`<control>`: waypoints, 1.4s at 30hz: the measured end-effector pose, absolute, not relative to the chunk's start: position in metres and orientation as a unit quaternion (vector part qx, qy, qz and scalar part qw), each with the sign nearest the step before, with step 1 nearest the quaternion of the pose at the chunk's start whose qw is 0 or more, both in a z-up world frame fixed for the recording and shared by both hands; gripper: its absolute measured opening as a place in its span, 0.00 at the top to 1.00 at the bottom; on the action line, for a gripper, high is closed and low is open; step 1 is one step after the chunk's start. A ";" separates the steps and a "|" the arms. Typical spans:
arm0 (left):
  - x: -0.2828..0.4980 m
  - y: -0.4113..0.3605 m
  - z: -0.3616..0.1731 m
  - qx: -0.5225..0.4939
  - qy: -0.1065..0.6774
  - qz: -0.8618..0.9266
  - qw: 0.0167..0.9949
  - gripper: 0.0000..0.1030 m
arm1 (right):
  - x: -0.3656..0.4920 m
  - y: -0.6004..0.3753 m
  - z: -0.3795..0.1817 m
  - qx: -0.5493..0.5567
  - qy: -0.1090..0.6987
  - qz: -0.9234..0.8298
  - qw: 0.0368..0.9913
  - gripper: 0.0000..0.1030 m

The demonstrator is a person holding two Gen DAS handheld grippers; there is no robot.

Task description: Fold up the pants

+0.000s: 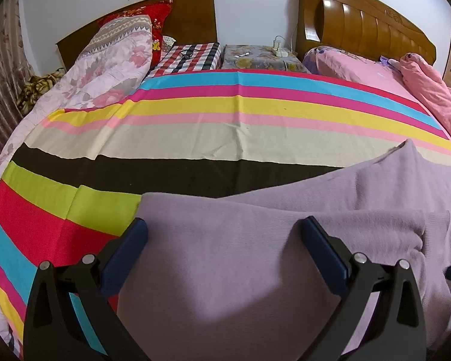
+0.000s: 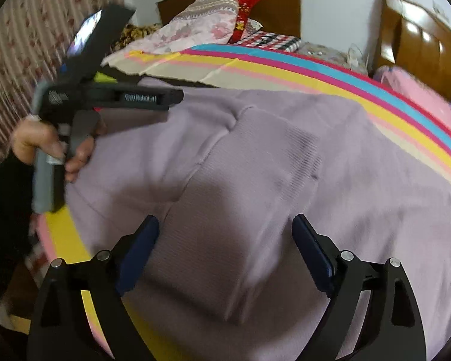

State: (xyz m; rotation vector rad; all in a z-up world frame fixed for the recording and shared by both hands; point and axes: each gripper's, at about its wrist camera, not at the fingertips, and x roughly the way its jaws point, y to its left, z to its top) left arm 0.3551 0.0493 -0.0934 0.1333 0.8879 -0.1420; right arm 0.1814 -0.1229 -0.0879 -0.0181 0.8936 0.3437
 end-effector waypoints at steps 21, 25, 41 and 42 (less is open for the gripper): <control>0.355 0.049 -0.095 0.071 0.429 -0.062 0.898 0.01 | 0.109 -0.223 -0.093 -0.021 0.442 0.042 0.896 0.14; 0.355 0.049 -0.095 0.070 0.429 -0.063 0.898 0.01 | 0.097 -0.252 -0.107 -0.008 0.438 0.006 0.899 0.14; 0.337 0.035 -0.074 0.084 0.414 0.003 0.906 0.02 | 0.033 -0.292 -0.099 -0.004 0.364 0.078 0.928 0.13; 0.328 0.022 -0.061 0.071 0.396 -0.020 0.915 0.02 | 0.026 -0.310 -0.095 0.037 0.350 0.072 0.933 0.13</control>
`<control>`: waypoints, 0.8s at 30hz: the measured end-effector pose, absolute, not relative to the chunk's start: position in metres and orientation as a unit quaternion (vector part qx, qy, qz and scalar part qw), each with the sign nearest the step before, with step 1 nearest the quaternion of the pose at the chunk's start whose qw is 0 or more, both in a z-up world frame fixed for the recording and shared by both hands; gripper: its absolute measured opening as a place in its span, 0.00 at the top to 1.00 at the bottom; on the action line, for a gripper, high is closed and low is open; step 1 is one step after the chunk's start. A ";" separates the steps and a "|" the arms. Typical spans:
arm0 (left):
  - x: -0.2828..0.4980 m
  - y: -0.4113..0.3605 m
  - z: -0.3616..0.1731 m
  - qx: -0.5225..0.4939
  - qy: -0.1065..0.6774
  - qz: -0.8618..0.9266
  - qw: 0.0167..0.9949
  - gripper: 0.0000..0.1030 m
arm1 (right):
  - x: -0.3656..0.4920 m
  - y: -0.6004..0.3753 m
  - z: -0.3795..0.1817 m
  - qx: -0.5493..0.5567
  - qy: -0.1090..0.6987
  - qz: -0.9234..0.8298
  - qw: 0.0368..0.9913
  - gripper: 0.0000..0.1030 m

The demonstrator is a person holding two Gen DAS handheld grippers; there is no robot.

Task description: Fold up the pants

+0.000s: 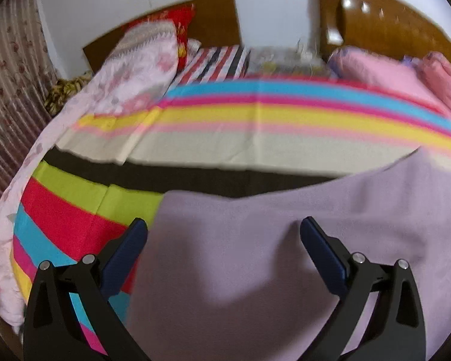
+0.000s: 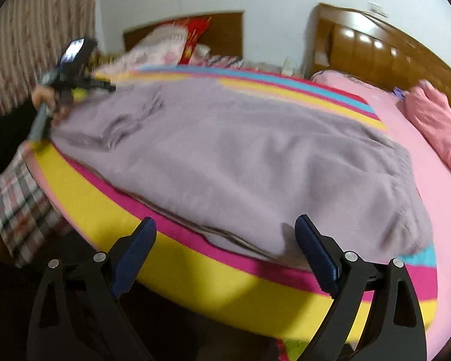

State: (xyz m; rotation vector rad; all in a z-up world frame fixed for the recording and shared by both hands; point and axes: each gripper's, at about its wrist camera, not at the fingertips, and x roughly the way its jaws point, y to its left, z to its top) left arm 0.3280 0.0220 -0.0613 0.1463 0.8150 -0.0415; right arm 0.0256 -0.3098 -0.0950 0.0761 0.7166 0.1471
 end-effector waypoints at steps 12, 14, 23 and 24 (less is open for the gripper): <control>0.296 -0.253 -0.069 0.228 0.370 -0.275 0.858 0.02 | 0.045 -0.376 -0.101 0.170 0.348 0.004 0.922 0.13; 0.304 -0.257 -0.087 0.224 0.395 -0.264 0.851 0.02 | 0.026 -0.393 -0.099 0.222 0.319 0.017 0.921 0.13; 0.310 -0.231 -0.109 0.150 0.438 -0.252 0.850 0.01 | 0.014 -0.456 -0.113 0.366 0.309 -0.007 0.878 0.13; 0.308 -0.228 -0.110 0.149 0.438 -0.252 0.850 0.01 | 0.021 -0.456 -0.117 0.375 0.323 -0.005 0.869 0.13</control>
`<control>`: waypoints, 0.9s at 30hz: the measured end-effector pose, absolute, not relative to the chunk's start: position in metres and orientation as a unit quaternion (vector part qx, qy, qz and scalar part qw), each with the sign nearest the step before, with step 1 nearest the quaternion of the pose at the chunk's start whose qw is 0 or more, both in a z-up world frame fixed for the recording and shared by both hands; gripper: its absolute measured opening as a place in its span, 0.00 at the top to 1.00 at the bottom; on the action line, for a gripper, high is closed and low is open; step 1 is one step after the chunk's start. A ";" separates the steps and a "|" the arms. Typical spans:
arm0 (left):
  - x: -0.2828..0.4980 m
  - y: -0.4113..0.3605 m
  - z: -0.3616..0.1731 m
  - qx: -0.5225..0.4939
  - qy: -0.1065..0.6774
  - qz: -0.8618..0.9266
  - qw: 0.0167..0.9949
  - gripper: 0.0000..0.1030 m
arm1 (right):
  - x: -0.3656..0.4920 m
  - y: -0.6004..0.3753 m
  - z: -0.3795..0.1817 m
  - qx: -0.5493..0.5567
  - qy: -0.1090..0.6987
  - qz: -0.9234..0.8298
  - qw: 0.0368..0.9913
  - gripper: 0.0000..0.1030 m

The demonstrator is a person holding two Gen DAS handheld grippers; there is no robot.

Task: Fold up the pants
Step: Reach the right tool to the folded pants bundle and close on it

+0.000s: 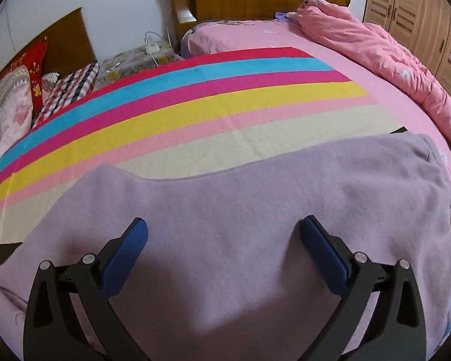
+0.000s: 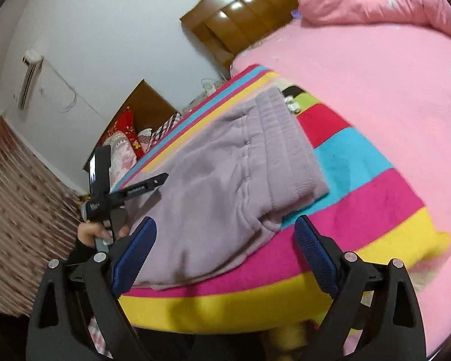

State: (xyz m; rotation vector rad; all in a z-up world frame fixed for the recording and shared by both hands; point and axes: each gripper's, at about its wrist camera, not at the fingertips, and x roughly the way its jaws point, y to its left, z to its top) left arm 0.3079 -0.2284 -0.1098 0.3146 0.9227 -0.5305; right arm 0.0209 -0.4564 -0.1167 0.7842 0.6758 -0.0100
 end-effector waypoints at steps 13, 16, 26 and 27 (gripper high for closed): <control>0.315 -0.231 -0.108 0.145 0.441 -0.254 0.848 0.01 | 0.065 -0.439 -0.116 0.353 0.425 -0.018 0.833 0.04; 0.315 -0.231 -0.108 0.146 0.441 -0.254 0.848 0.01 | 0.054 -0.459 -0.123 0.415 0.387 -0.010 0.823 0.08; 0.319 -0.236 -0.106 0.146 0.442 -0.254 0.848 0.01 | 0.056 -0.463 -0.128 0.422 0.311 -0.096 0.846 0.13; 0.319 -0.236 -0.106 0.145 0.442 -0.254 0.848 0.01 | 0.060 -0.460 -0.127 0.411 0.321 -0.102 0.847 0.12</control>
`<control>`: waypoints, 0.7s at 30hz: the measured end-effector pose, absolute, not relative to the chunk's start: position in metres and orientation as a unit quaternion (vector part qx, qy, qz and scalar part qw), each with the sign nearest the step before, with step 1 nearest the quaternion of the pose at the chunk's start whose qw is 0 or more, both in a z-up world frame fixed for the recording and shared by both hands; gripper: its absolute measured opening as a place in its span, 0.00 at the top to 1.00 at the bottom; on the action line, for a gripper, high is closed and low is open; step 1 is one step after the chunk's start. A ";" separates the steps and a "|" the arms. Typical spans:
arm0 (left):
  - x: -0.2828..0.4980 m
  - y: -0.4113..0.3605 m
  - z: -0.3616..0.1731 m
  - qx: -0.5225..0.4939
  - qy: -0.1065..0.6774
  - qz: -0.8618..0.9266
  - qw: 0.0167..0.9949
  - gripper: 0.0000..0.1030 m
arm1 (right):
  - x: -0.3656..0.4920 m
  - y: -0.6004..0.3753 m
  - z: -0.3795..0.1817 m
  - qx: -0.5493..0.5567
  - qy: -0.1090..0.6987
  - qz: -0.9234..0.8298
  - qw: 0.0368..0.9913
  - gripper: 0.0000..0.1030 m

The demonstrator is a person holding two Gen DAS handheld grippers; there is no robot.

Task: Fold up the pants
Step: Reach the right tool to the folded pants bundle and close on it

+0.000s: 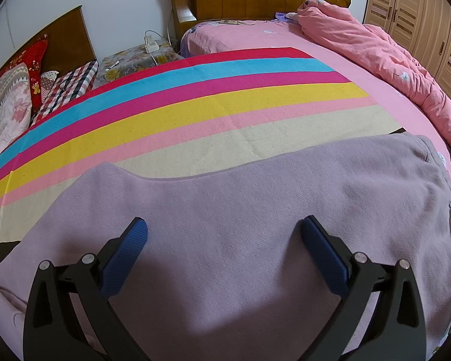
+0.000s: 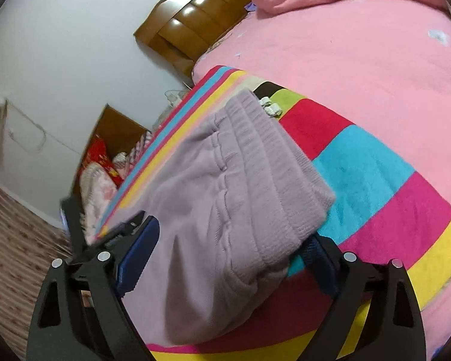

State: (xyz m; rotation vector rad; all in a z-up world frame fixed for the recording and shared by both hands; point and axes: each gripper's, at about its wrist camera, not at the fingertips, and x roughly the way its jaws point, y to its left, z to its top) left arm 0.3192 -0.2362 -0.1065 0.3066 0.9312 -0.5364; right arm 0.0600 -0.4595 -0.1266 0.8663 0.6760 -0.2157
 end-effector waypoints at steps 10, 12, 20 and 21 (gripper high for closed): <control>0.325 -0.234 -0.092 0.124 0.464 -0.255 0.839 0.02 | 0.049 -0.482 -0.137 0.474 0.291 -0.139 0.820 0.55; 0.321 -0.208 -0.062 0.057 0.440 -0.267 0.856 0.02 | 0.045 -0.483 -0.139 0.473 0.288 -0.135 0.822 0.60; 0.294 -0.051 -0.011 0.016 0.368 -0.087 0.926 0.02 | 0.043 -0.473 -0.138 0.437 0.271 -0.155 0.844 0.62; 0.291 -0.037 -0.015 0.025 0.372 -0.064 0.926 0.02 | 0.044 -0.472 -0.138 0.436 0.270 -0.155 0.844 0.62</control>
